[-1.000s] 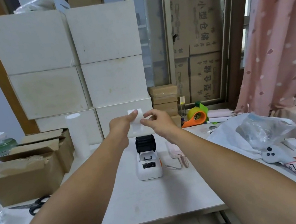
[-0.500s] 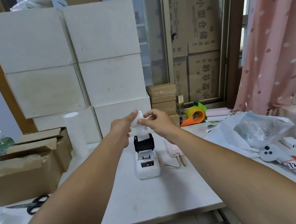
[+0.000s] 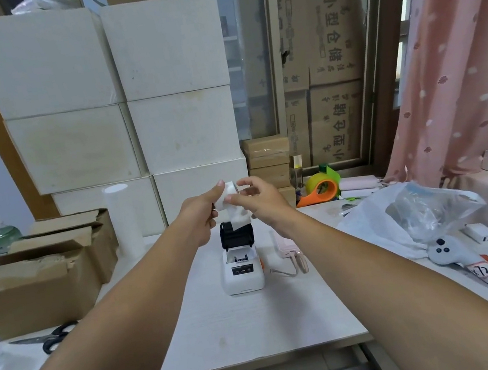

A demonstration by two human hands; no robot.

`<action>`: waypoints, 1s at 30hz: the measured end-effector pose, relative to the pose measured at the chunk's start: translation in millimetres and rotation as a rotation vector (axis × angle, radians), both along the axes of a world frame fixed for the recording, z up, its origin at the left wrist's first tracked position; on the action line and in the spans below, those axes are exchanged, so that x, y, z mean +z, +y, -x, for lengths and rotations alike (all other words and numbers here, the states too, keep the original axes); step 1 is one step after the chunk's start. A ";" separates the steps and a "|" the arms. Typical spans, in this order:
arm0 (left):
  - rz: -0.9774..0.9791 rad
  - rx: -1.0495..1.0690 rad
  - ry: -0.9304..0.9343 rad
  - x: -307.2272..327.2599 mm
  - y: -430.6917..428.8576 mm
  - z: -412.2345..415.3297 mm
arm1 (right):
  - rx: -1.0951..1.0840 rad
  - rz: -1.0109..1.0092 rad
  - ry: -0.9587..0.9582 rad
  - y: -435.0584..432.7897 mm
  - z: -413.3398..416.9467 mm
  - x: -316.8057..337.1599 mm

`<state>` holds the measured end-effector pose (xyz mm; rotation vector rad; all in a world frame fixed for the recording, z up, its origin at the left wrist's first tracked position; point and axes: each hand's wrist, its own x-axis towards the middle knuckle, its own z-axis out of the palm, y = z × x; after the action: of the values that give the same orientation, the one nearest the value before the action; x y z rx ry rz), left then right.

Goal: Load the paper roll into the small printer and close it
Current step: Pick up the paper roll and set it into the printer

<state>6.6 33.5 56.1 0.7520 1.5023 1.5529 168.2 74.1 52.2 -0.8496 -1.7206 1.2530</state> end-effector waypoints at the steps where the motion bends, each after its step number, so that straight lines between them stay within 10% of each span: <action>1: 0.002 -0.003 0.012 0.3 -0.3 -0.7 | 0.010 0.002 -0.001 0.1 -0.2 -0.3; 16: -0.120 -0.135 0.167 3.6 -13.3 -3.6 | -0.032 0.330 0.134 2.3 -0.5 7.6; 30: -0.060 -0.087 0.059 4.7 -15.7 3.3 | 0.085 -0.017 -0.098 3.4 -5.0 5.1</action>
<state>3.4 17.7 60.8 0.8925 1.4513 1.5281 173.2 77.5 57.3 -0.8474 -1.8602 1.2692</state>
